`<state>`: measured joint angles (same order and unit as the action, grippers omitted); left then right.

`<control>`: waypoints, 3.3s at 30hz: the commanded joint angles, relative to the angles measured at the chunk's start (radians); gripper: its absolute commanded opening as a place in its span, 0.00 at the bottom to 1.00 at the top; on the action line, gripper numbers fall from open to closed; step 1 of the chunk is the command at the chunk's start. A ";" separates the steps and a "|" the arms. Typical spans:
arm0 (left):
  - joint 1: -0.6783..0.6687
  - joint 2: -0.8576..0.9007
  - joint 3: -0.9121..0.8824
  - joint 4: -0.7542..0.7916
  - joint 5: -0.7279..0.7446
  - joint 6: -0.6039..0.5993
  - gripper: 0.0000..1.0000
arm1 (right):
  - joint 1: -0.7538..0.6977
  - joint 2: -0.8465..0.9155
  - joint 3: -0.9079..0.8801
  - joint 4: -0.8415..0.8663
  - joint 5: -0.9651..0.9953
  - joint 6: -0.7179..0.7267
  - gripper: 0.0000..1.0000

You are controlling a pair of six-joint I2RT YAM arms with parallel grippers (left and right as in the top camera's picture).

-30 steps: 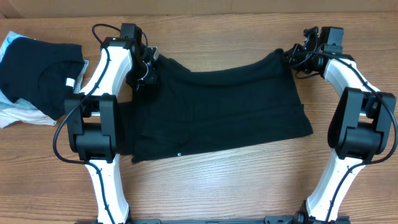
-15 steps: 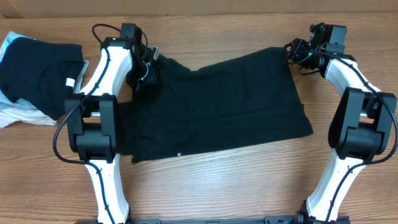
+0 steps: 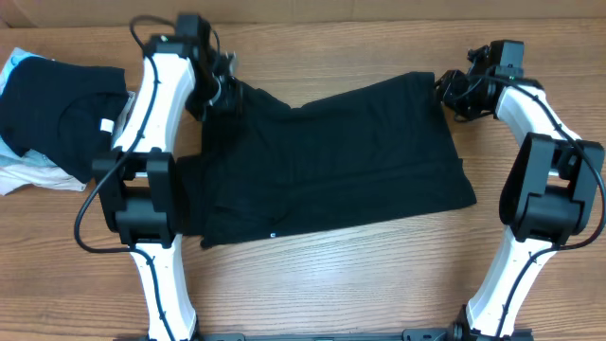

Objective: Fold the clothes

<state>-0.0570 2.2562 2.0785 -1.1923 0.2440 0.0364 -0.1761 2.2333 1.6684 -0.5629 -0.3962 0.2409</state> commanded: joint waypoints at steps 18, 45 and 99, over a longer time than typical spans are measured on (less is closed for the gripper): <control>0.012 -0.018 0.032 0.079 -0.059 0.039 0.86 | 0.027 0.135 0.203 0.127 0.055 -0.034 0.60; 0.014 -0.017 0.032 0.116 -0.125 0.051 0.92 | 0.068 0.137 0.217 0.042 0.056 -0.040 0.04; 0.058 0.012 0.034 -0.050 0.055 0.071 0.04 | 0.034 -0.170 0.219 -0.751 0.308 -0.042 0.04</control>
<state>0.0017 2.3093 2.1067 -1.1625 0.3359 0.0872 -0.1093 2.0956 1.8675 -1.3193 -0.1589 0.1463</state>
